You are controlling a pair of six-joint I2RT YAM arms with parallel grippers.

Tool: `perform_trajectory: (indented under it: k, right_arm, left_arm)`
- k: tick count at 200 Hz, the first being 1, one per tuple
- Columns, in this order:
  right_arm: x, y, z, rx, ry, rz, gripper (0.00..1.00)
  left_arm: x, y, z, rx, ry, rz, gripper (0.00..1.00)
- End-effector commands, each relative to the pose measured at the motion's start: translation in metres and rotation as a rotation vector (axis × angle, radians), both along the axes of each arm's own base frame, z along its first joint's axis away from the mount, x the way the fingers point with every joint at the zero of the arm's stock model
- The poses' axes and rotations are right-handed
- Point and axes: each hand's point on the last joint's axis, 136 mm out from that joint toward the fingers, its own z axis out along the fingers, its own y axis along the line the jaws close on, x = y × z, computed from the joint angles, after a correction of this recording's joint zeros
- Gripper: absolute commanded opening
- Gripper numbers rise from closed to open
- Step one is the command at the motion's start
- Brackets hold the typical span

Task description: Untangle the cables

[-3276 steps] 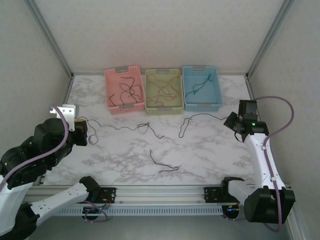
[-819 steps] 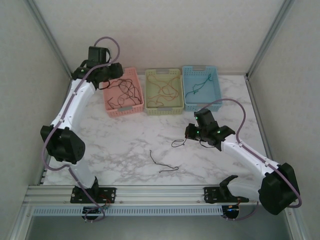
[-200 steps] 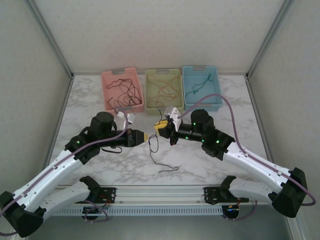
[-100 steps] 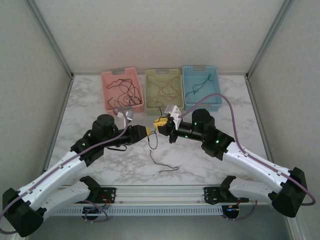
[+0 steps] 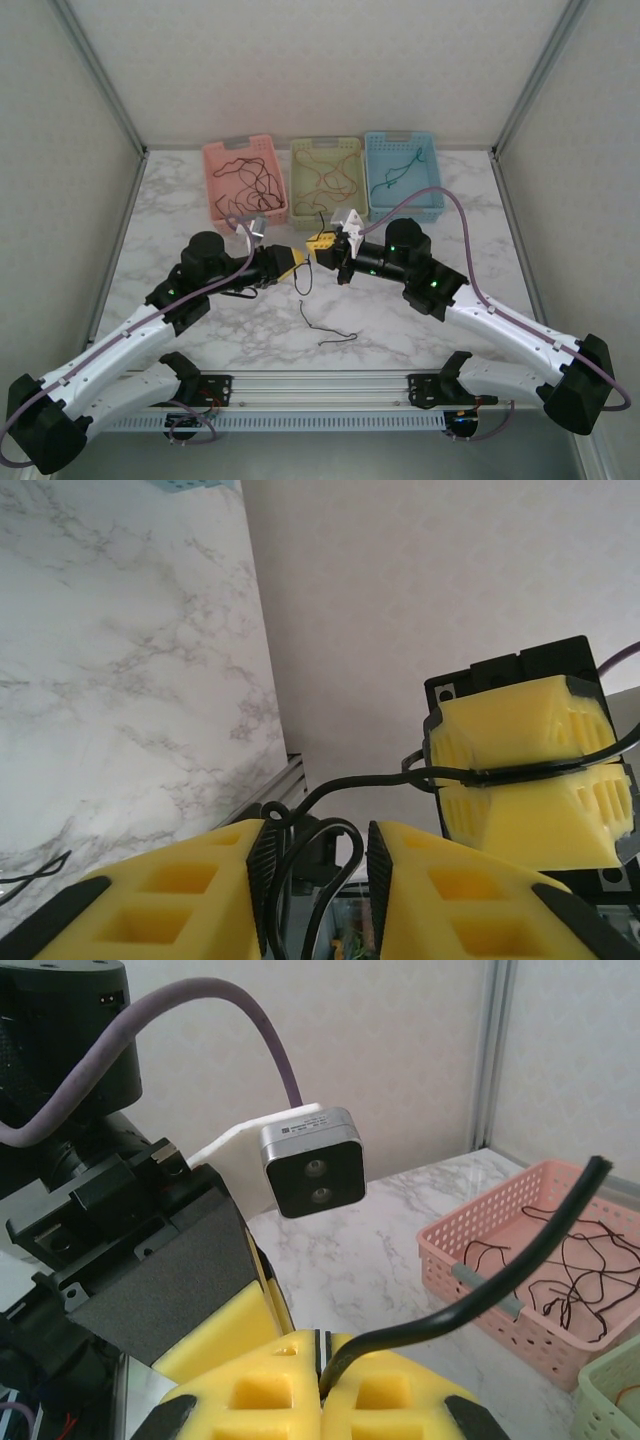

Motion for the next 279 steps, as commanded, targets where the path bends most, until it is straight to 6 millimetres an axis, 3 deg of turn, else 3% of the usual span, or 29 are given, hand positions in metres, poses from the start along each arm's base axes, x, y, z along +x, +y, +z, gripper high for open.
perform_trajectory:
  k: [1, 82, 124, 152, 185, 229, 258, 279]
  right_arm:
    - [0.001, -0.001, 0.002, 0.029, -0.006, -0.019, 0.0]
    - [0.001, -0.005, 0.001, 0.025, -0.007, -0.037, 0.0]
    - [0.002, -0.01, -0.001, 0.011, -0.01, -0.06, 0.0]
    - [0.004, -0.016, -0.007, -0.046, -0.023, -0.089, 0.0]
    - [0.023, -0.04, -0.02, -0.164, -0.043, -0.225, 0.0]
    - [0.058, -0.09, -0.024, -0.198, -0.027, -0.499, 0.0]
    - [0.071, -0.116, -0.021, -0.202, -0.016, -0.634, 0.0]
    - [0.079, -0.129, -0.016, -0.188, -0.016, -0.704, 0.0]
  left_arm:
    - [-0.006, -0.002, 0.021, -0.061, -0.03, -0.021, 0.28]
    - [-0.003, 0.001, 0.013, -0.03, -0.019, 0.003, 0.16]
    - [-0.005, 0.002, 0.016, -0.01, -0.033, -0.003, 0.0]
    - [-0.007, 0.019, 0.003, 0.206, -0.095, 0.009, 0.0]
    - [-0.002, 0.065, -0.014, 0.595, -0.178, 0.07, 0.0]
    - [0.01, 0.115, -0.019, 0.868, -0.231, 0.195, 0.0]
    - [0.01, 0.131, -0.025, 0.969, -0.24, 0.208, 0.0]
    - [0.002, 0.122, -0.031, 0.963, -0.236, 0.114, 0.0]
